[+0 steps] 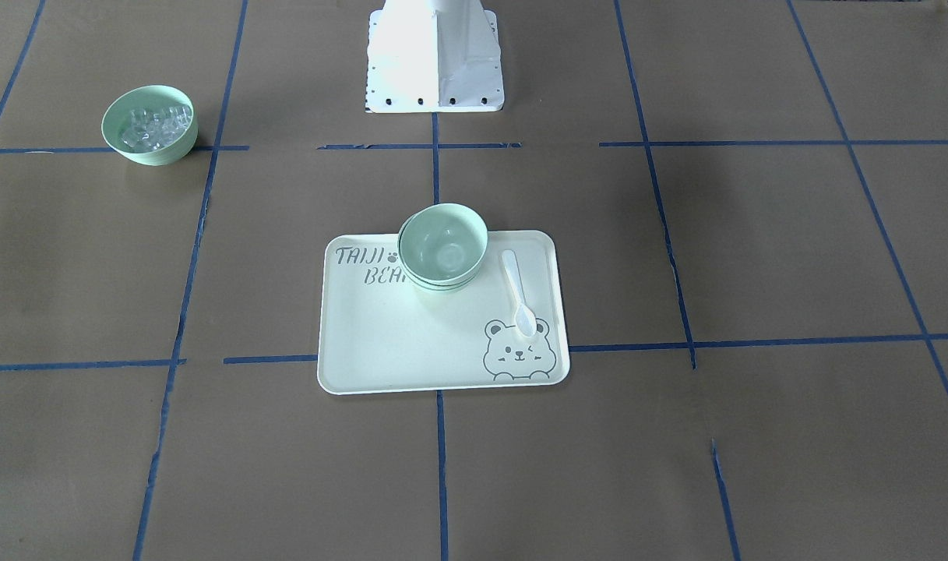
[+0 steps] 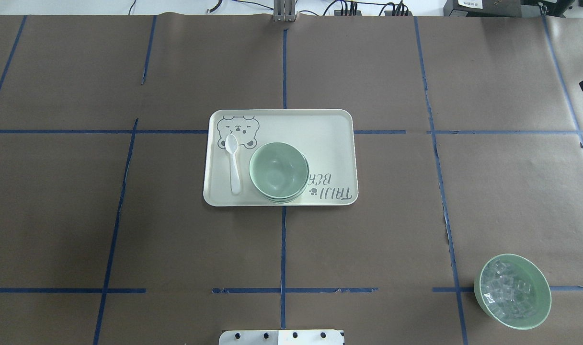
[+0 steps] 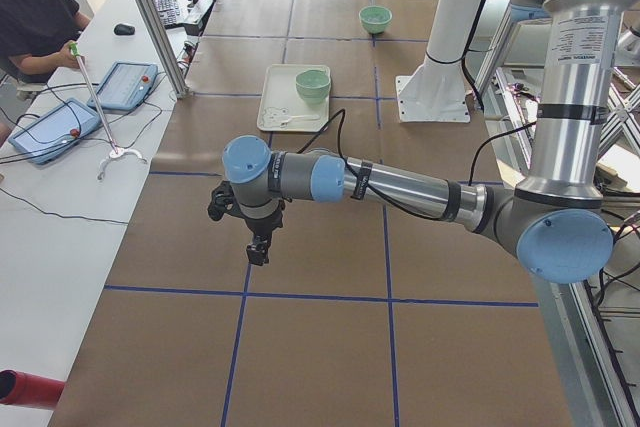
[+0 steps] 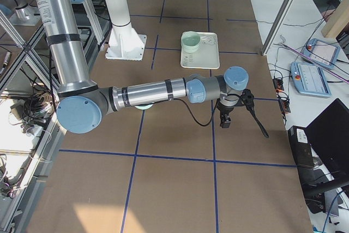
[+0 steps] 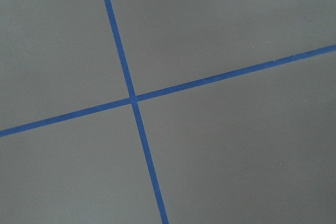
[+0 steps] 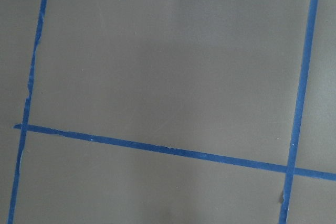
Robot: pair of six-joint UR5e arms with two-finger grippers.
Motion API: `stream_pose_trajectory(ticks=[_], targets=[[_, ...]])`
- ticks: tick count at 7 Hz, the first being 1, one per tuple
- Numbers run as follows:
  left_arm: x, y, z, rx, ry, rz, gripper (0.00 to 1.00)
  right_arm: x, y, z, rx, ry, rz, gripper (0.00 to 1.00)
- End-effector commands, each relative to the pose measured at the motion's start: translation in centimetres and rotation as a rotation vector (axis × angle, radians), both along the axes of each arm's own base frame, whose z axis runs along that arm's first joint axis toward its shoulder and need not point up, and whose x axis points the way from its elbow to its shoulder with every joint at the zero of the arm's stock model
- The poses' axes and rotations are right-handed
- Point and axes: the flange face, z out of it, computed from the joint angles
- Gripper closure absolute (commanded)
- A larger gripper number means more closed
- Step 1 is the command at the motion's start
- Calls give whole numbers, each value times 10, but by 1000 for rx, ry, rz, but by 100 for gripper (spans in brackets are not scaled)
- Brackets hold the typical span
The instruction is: Stack green bowls together
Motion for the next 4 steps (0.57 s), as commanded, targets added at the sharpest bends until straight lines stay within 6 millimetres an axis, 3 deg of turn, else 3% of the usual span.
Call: stream_pose_trajectory(ticks=[1, 4], targets=[[1, -1, 11, -17, 1, 2, 0, 16, 3, 9, -3, 48, -37, 0], [1, -5, 18, -32, -2, 2, 0, 18, 5, 16, -9, 58, -46, 0]])
